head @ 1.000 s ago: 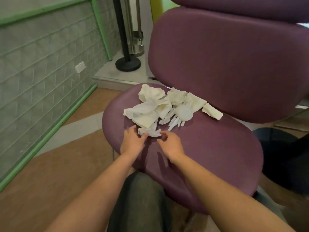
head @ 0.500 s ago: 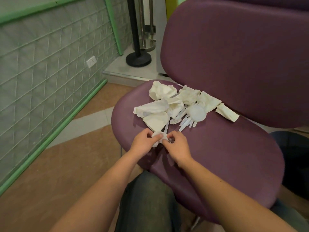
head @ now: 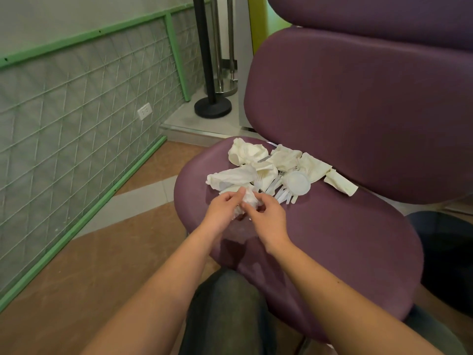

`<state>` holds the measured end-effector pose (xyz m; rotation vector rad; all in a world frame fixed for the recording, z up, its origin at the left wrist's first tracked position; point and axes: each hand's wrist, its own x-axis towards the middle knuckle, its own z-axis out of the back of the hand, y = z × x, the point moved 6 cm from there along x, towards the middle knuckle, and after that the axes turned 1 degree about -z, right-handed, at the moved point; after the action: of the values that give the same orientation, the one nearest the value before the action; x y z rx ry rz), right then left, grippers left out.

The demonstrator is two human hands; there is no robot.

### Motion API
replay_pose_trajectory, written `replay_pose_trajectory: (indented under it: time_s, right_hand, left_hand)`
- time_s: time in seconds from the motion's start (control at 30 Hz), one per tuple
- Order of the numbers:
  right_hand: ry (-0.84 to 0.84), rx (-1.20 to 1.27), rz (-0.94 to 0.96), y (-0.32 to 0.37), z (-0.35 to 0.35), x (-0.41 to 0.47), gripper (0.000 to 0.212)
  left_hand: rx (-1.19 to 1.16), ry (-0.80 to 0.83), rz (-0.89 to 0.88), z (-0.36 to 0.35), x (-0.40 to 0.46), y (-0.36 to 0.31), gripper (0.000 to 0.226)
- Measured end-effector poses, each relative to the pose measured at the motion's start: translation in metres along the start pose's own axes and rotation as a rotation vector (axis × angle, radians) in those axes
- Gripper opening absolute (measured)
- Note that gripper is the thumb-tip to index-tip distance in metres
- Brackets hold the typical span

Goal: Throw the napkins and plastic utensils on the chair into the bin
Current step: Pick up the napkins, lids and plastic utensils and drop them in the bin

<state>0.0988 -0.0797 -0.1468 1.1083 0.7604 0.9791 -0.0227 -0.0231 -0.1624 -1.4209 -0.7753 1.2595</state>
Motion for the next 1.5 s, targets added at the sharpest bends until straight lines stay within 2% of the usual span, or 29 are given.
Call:
replay_pose_trajectory:
  time_s: [0.2,0.3,0.4,0.47,0.63,0.73,0.87,0.97,1.1,1.17,1.27,1.33,1.4,1.5]
  right_hand:
    - [0.101,0.134,-0.064,0.014,-0.020,0.002,0.025]
    - [0.164,0.132,-0.077,0.012,-0.033,0.008,0.015]
    - [0.160,0.091,-0.027,0.010,-0.042,0.016,0.015]
    - [0.142,-0.036,0.025,0.011,-0.046,0.021,0.016]
    - [0.025,-0.338,0.140,0.026,-0.049,0.047,0.019]
    - [-0.032,-0.630,0.321,0.038,-0.056,0.066,0.023]
    - [0.019,-0.967,0.523,0.043,-0.082,0.089,0.031]
    - [0.081,-1.204,0.547,0.035,-0.096,0.102,0.030]
    - [0.147,-1.351,0.568,0.021,-0.097,0.113,0.029]
    - [0.109,-1.282,0.595,0.024,-0.093,0.114,0.027]
    - [-0.013,-0.943,0.570,0.041,-0.076,0.113,0.020]
    - [0.036,-0.617,0.438,0.050,-0.064,0.109,0.013]
    - [0.154,-0.346,0.267,0.051,-0.058,0.099,0.007]
    - [0.210,-0.169,0.157,0.049,-0.049,0.082,0.011]
  left_hand:
    - [-0.181,0.106,0.018,0.004,0.001,-0.012,0.031]
    - [-0.197,0.101,0.063,0.009,0.006,-0.006,0.032]
    - [-0.202,0.046,0.090,0.019,0.013,0.003,0.031]
    - [-0.231,-0.021,0.089,0.029,0.018,0.007,0.031]
    - [-0.114,-0.116,0.040,0.052,0.034,0.009,0.028]
    - [-0.071,-0.176,0.043,0.062,0.041,0.008,0.031]
    - [-0.007,-0.262,0.033,0.073,0.043,0.003,0.028]
    - [-0.009,-0.292,0.064,0.080,0.049,0.003,0.043]
    - [-0.111,-0.289,0.103,0.080,0.051,0.000,0.040]
    - [-0.119,-0.284,0.088,0.079,0.052,-0.003,0.035]
    - [-0.096,-0.244,0.052,0.073,0.055,-0.006,0.026]
    - [-0.135,-0.205,0.007,0.067,0.056,-0.011,0.024]
    - [-0.209,-0.159,-0.031,0.060,0.056,-0.018,0.027]
    - [-0.299,-0.133,-0.067,0.049,0.054,-0.026,0.030]
